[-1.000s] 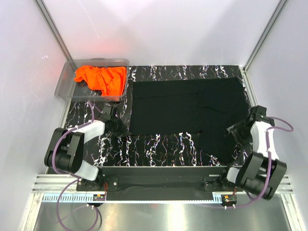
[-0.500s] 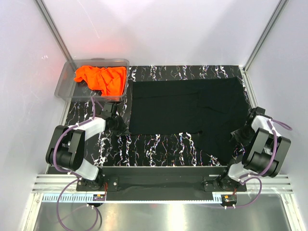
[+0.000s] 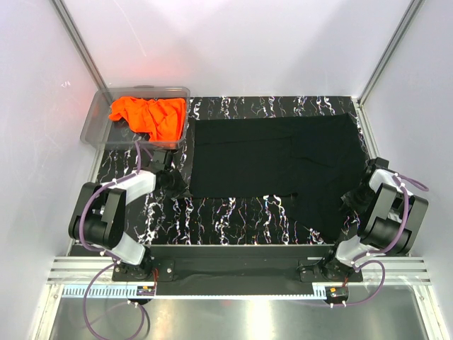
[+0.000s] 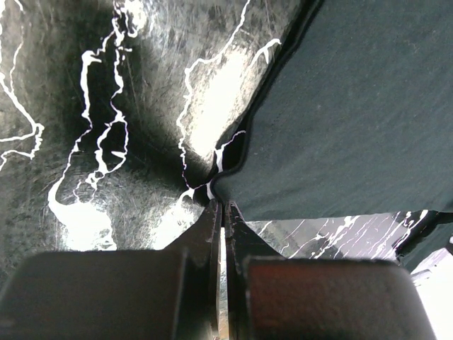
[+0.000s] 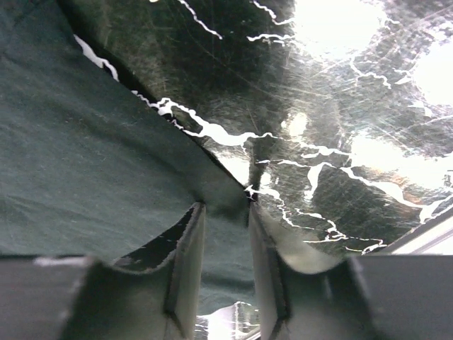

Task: Fold and stack the t-shirts
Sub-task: Fold the tshirt

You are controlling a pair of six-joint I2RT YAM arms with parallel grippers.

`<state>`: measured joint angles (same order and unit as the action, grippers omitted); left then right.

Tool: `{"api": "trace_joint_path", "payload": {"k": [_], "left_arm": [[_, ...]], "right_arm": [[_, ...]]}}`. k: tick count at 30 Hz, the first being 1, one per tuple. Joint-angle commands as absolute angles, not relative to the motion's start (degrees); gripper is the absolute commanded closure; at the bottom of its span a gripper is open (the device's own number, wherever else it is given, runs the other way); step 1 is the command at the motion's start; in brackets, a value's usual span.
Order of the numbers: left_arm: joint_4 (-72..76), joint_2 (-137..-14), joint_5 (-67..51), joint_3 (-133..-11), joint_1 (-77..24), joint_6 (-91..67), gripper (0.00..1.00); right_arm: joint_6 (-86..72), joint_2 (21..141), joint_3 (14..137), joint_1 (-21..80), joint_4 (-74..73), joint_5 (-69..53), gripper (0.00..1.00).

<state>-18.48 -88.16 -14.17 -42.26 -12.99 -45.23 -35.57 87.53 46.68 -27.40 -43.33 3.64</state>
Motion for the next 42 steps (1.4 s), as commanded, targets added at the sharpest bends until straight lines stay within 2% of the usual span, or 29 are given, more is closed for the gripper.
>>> {"api": "trace_joint_path", "payload": {"k": [1,5,7,12,28,42], "left_arm": [[-19.2,-88.9,-13.6,-44.7,-12.7,-43.7,1.00],[-20.2,-88.3,-13.2,-45.0,-12.7,-42.9,1.00],[-20.4,-87.6,-13.2,-44.6,-12.8,-42.8,1.00],[-21.4,-86.8,-13.5,-44.0,-12.7,-41.7,1.00],[-23.6,-80.2,-12.9,-42.3,-12.9,-40.3,1.00],[-29.3,-73.7,-11.7,-39.9,-12.8,-39.0,1.00]], "right_arm": [[-37.0,89.3,45.1,-27.4,-40.3,5.7,0.67],[-37.5,89.3,44.5,-27.4,-40.1,5.9,0.76],[-37.7,88.6,44.4,-27.4,-40.2,6.3,0.87],[-37.4,86.5,43.9,-27.4,-41.0,5.0,0.99],[-35.7,70.4,47.0,-27.4,-48.9,-1.8,1.00],[-35.0,65.3,54.7,-24.6,-57.8,-0.3,1.00]]}}
